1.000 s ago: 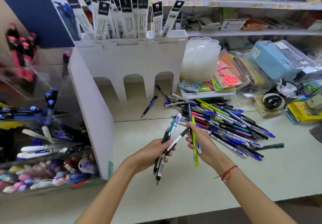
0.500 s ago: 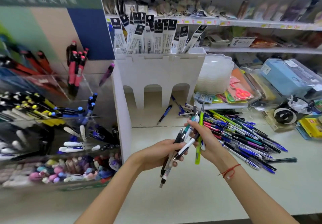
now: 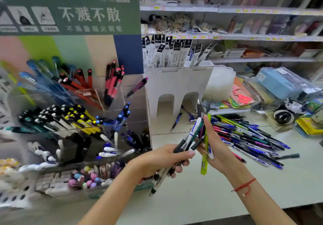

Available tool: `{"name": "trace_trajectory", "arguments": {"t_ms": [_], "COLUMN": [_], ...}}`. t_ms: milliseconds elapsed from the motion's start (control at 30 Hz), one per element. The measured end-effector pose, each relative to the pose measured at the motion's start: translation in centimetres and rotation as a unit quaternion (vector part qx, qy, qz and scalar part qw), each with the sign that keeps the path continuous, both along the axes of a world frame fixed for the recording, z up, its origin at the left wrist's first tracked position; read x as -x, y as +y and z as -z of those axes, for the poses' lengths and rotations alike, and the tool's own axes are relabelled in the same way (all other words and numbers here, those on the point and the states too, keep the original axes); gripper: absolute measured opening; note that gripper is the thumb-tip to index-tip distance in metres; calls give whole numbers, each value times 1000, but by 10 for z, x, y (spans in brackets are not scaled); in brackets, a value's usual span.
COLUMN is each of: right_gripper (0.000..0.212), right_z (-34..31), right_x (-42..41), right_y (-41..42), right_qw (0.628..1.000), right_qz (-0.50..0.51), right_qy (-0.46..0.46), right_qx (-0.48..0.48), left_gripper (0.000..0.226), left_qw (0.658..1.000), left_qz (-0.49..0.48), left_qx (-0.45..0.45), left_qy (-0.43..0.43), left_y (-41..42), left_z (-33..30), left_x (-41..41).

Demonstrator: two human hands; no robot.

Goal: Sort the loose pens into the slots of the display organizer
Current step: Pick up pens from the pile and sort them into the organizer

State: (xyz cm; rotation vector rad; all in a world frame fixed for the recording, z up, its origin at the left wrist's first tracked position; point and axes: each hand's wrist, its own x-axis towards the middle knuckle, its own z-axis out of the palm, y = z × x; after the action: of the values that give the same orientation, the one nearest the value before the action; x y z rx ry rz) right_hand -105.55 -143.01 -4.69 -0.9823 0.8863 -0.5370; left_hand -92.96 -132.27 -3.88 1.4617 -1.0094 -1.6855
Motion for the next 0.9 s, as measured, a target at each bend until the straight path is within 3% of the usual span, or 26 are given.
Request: {"name": "trace_trajectory", "arguments": {"t_ms": [100,233,367,633,800,900], "right_gripper": [40,33,36,34,35,41], "right_z": [-18,-35,-39,-39,-45,-49], "right_x": [-12,-41,-67,-99,-116,-133], "right_y": [27,67,99,137,156,167], "right_qw": [995,995,988,989,987,977], "right_qz": [6,-33,-34,-88,-73,-33], "right_qy": [-94,-48,34,-21,-58,-56], "right_qx": [-9,79,149,116,133,201], "left_gripper": [19,33,12,24,35,36], "left_qw": [999,995,989,977,940,896], "left_qz": [-36,-75,-116,-185,-316,-425], "left_qx": [13,50,89,108,122,130], "left_qy": [17,29,25,23,41,15], "left_y": [35,84,131,189,216,229], "left_z": [-11,-18,-18,-14,-11,-5], "left_x": [-20,-47,-72,-111,-133,-150]}}
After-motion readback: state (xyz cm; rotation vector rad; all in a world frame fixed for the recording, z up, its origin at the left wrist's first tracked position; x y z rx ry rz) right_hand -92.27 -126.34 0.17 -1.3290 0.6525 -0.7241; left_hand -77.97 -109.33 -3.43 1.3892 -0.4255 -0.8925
